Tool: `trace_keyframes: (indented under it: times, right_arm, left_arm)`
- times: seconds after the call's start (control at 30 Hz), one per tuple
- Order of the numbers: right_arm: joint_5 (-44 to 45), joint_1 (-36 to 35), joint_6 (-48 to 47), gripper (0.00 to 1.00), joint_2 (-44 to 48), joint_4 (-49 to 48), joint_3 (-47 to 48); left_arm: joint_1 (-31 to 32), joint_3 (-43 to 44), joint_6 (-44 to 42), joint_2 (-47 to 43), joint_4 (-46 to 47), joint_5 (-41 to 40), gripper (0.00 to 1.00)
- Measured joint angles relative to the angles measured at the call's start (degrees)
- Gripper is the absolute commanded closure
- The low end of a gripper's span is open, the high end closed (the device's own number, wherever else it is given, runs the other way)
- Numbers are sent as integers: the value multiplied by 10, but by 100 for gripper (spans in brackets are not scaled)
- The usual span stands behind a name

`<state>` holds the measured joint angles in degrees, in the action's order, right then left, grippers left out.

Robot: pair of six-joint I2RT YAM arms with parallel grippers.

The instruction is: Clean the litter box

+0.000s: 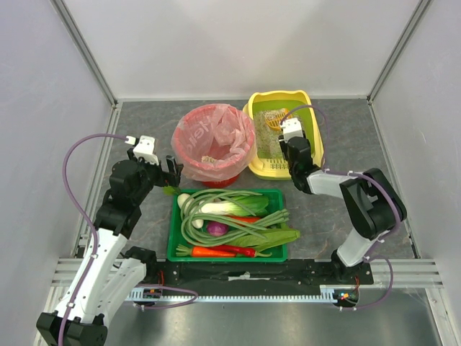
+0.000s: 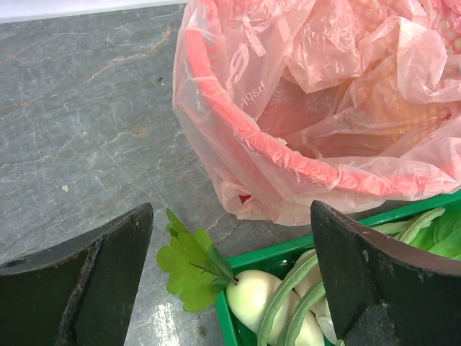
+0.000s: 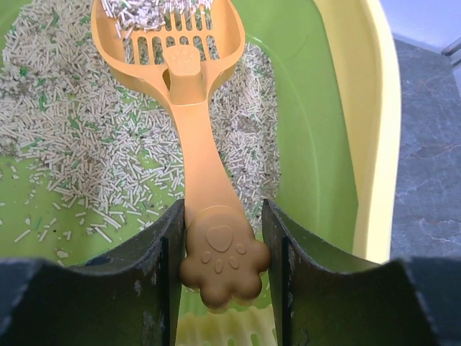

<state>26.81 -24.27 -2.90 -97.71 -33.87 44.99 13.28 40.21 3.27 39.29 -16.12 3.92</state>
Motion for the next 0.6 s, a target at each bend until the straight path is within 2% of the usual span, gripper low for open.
trace_keyframes:
  times: [0.17,0.37,0.6]
  right_arm:
    - [1,-1,-5,100,31,-5,-11]
    - [-2,-6,-3,100,125,-6,-60]
    - [-1,-23,11,100,204,26,-71]
  left_arm:
    - [0,0,0,0,0,0,4]
    - [0,0,0,-1,0,0,4]
    - [0,0,0,-2,0,2,4]
